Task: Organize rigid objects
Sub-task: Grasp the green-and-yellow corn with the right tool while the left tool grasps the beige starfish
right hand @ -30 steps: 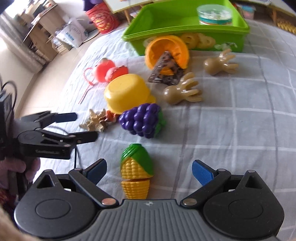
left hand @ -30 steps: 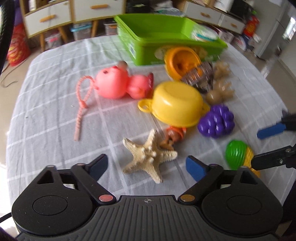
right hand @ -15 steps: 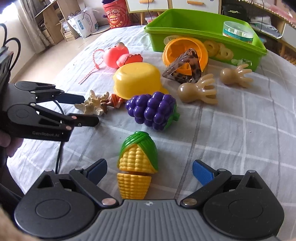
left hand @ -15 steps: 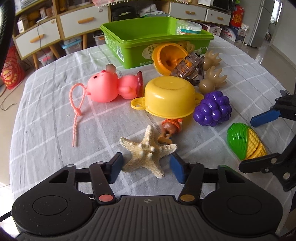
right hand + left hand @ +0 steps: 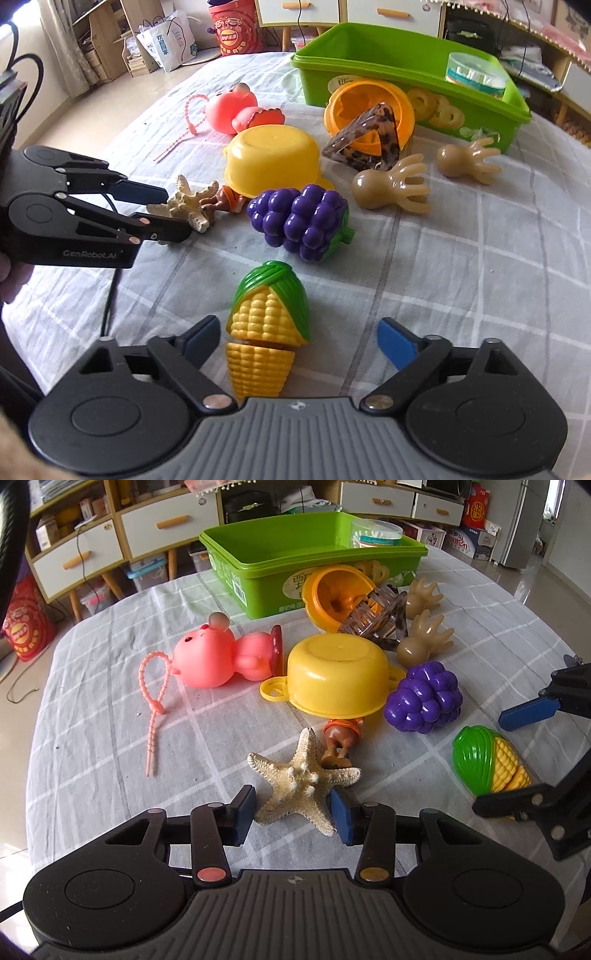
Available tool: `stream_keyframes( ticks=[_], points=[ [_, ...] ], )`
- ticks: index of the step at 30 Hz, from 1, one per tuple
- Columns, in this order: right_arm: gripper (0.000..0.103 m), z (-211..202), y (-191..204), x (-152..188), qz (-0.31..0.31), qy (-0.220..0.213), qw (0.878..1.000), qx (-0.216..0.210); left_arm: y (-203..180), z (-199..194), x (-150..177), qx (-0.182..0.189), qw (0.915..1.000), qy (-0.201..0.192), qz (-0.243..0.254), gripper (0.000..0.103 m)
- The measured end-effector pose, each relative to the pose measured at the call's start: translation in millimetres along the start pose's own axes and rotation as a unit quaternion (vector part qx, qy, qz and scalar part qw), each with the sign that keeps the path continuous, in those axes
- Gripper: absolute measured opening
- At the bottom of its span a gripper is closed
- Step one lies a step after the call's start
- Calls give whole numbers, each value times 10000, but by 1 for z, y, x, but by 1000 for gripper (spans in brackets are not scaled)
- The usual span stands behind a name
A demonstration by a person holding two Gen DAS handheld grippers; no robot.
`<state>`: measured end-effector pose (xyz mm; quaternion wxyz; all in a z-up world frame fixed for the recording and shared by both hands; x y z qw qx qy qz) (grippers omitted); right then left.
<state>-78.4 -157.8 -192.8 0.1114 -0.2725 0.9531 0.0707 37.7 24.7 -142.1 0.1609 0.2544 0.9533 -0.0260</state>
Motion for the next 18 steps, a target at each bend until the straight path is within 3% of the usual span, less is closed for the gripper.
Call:
stream_keyframes(
  ticks=[2,7,18],
  points=[
    [62,-1,0,-1,-38,-29,10000,41,0,0,0,-11,10000,3,13,49],
    [31,-6,1,-3,-79,-102,9999,49,-1,-4,-2,-2,10000,-25,33,48],
    [30,-17,0,-8,124,-141,9993,-324,-8,-15,-7,351,9993,-91,-26,44]
  ],
)
Point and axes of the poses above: each gripper's, at about its wrist camera, not at the fingertips, and z roughly the way its jaws point, y to its left, x to its underside, the point moved 7 cm from there along z, roughly the way its jaws point, and after that the axes turned 14 degrees about y, right-handed, at the moved point
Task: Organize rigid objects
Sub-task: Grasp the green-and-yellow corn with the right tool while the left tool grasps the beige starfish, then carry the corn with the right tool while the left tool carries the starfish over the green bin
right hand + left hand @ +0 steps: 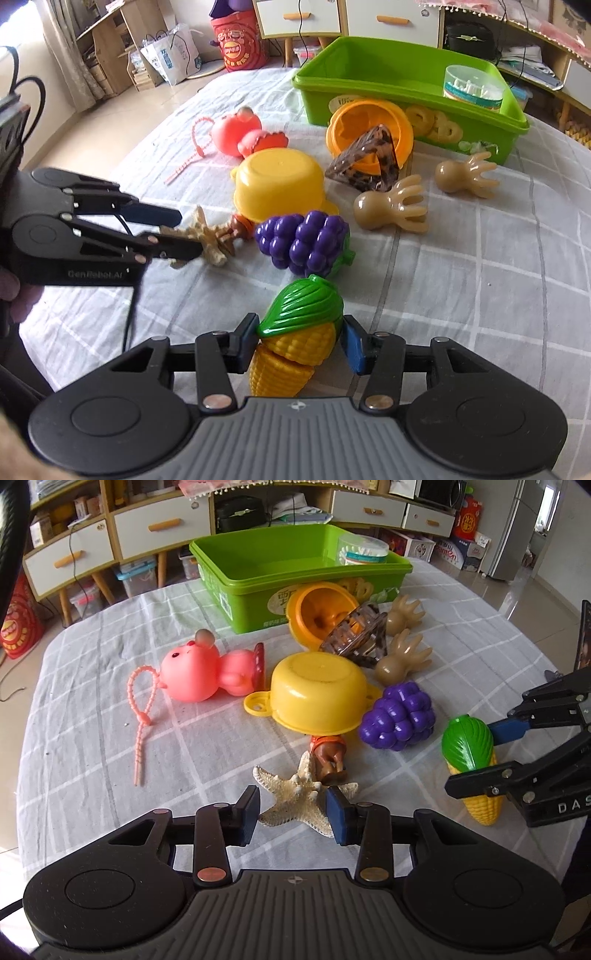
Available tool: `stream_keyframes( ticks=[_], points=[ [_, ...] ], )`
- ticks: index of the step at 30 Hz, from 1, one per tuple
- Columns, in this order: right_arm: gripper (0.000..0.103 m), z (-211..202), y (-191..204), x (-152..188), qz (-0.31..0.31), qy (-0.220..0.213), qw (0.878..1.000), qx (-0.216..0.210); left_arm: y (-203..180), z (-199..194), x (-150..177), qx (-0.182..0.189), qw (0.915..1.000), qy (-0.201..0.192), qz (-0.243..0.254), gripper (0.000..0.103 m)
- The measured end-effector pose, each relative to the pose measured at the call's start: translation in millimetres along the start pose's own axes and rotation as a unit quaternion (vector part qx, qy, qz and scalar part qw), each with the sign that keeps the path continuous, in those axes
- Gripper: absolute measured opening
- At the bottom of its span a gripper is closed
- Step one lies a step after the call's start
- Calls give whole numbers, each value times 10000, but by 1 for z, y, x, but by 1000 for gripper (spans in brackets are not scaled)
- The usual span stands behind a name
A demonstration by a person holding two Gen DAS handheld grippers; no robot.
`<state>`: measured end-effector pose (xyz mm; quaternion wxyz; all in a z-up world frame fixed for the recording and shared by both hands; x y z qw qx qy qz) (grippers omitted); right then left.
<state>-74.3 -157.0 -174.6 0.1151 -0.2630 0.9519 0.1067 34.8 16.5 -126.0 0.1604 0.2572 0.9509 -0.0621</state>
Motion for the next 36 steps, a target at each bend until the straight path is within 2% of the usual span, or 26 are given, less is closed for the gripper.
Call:
stream_keyframes(
  ticks=[4,5,12,23,32,36],
  points=[
    [30,-7,-5,-5,121,-90,9999,-56,-5,0,-1,48,10000,8,54,43],
    [30,-8,-7,-6,163,-104,9998,-72,-7,-1,-1,61,10000,4,62,36],
    [30,-19,-24,-12,535,-196,9980,-277,-17,-8,-5,219,9997,-85,106,37],
    [30,-37,-40,-22,847,-420,9948,-377,-38,-22,-16,592,9975,-321,199,37],
    [30,-55,-59,-36,1197,-723,9893,-416,-48,-31,-30,1108,9926,-487,-101,37],
    [30,-63,-71,-45,1427,-869,9850,-432,-52,-37,-40,1127,9917,-590,-172,37]
  ],
)
Point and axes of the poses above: each gripper's, at about its wrist camera, not at the fingertips, and z roughly the way its jaws point, y to its left, x to its underside, the point moved 7 cm from there along z, roughly the way its jaws point, and after that the axes turned 14 degrees about y, right-handed, at the moved point
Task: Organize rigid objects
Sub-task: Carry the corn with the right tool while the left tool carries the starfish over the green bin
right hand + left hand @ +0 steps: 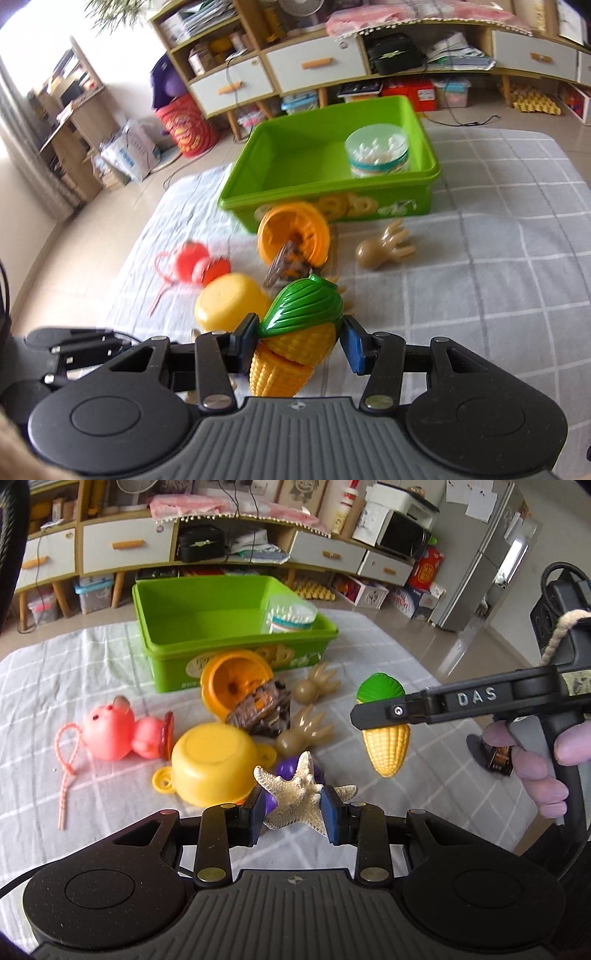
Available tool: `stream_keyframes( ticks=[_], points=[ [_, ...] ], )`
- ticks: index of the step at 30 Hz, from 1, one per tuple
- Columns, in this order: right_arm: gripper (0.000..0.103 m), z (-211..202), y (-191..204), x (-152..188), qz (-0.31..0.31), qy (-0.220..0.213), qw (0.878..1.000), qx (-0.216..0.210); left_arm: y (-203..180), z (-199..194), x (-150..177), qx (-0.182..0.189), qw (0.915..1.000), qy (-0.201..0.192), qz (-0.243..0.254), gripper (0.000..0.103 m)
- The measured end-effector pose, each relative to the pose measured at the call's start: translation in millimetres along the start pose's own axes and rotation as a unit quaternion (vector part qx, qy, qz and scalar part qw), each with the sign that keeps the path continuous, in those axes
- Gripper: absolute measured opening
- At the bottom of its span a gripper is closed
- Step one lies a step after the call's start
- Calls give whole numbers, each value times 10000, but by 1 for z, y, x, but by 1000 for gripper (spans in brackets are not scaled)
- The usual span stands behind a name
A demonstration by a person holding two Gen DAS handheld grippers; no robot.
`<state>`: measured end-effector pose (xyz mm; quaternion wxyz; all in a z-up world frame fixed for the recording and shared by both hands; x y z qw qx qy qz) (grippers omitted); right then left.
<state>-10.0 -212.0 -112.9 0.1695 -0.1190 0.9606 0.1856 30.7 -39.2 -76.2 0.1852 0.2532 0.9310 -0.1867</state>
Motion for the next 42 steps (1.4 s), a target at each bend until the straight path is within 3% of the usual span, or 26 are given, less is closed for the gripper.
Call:
stream_keyframes(
  ticks=[13,19,30,42],
  points=[
    [30,-11,-32,-45,785,-371,9962,-82,-1,-8,-53,-204,9983,-355,-417,37],
    [30,-9,-49,-71,1232,-455,9907,-361,12,-3,-85,-271,9961,-387,-749,37],
    [29,0,-88,-109,2312,-922,9630,-1036,31,14,-148,-638,9922,-625,-869,37],
    [29,34,-62,-132,2734,-1252,9379,-1730,62,53,-162,-1192,9829,-741,-1192,37]
  ],
)
Point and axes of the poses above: each gripper's, at about its wrist camera, not at the fingertips, and z roughly the way its jaws point, y to its left, x to its underside, the point moved 7 cm from there along z, roughly the way its jaws point, and after that the axes turned 14 degrees about y, right-handed, at the moved point
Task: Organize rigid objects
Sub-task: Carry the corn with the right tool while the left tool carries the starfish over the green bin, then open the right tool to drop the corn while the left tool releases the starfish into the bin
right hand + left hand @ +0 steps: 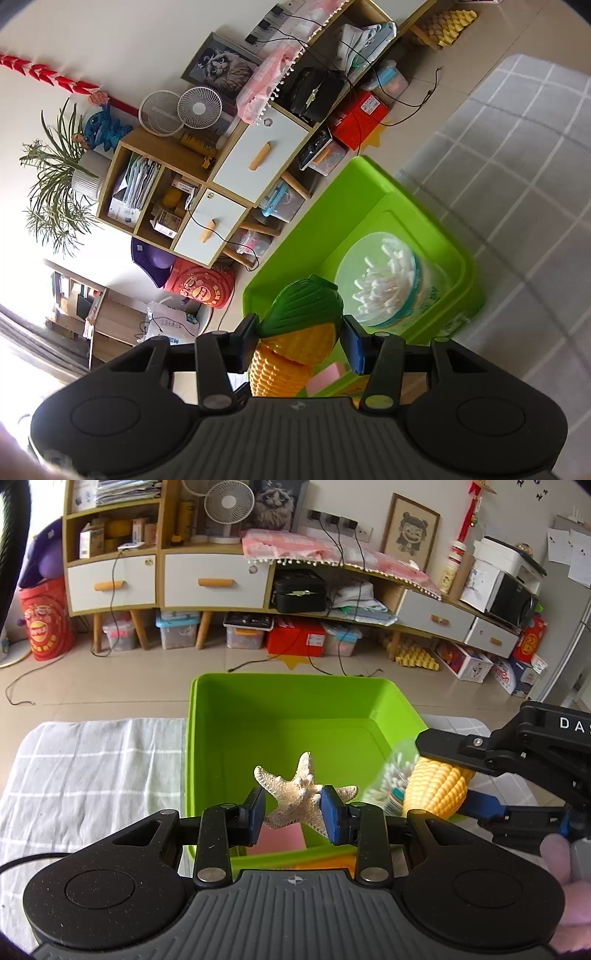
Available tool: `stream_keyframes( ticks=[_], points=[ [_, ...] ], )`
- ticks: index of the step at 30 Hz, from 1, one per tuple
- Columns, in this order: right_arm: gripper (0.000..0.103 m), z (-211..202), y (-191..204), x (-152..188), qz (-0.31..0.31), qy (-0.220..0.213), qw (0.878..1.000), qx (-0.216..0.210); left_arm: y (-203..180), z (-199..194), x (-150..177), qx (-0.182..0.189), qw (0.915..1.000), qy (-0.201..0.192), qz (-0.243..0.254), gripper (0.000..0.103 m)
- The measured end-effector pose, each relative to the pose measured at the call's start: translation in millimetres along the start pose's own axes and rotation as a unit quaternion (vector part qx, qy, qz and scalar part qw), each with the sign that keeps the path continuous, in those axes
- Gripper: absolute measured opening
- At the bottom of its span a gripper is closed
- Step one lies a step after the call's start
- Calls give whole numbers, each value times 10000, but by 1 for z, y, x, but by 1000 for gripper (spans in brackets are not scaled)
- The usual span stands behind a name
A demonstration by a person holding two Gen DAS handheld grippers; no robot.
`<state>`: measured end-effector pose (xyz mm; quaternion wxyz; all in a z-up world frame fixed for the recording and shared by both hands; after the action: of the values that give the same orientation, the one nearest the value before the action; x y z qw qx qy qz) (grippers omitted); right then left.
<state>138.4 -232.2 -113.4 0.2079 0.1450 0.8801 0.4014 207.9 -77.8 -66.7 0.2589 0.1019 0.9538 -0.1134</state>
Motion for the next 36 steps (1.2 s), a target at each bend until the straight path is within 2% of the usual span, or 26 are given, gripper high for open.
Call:
stream_keyframes(
  ticks=[5,8,12,17,19,20,21,22,25,36],
  points=[
    [30,7,3,-4,-481,-296,9968,559,-1,7,6,-33,9999,-133,-102,38],
    [30,9,3,-8,-651,-489,9941,715,-2,9,7,-211,9997,-145,3,38],
    [30,13,8,-8,-924,-652,9897,876,3,9,8,-125,9997,-162,-159,38],
    [30,20,17,-2,-1307,-756,9820,1138,4,10,8,-166,9995,-235,-119,39],
    [30,21,20,0,-1420,-802,9788,1241,4,7,8,-77,9993,-316,-168,52],
    [31,20,21,0,-1438,-847,9775,1291,4,5,7,-45,9992,-356,-195,66],
    [36,19,22,-1,-1456,-891,9761,1347,4,2,6,-50,9988,-436,-221,73],
    [43,17,24,-1,-1454,-921,9756,1360,4,-1,5,-66,9984,-510,-224,73],
    [53,10,24,-2,-1382,-1013,9765,1303,3,-6,3,-70,9982,-546,-231,76],
    [57,-3,21,-3,-1516,-858,9738,1465,-2,-12,5,-166,9991,-370,-131,88]
  ],
)
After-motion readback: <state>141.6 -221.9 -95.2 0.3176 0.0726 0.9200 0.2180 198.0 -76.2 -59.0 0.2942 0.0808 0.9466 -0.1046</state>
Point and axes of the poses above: each gripper's, at about its wrist camera, not at the fingertips, and z roughly the way its jaws point, y to its left, x to its underside, the point moved 7 cm from there along z, roughly the way its jaws point, and after that the axes turned 14 degrees about y, right-handed, at the moved point
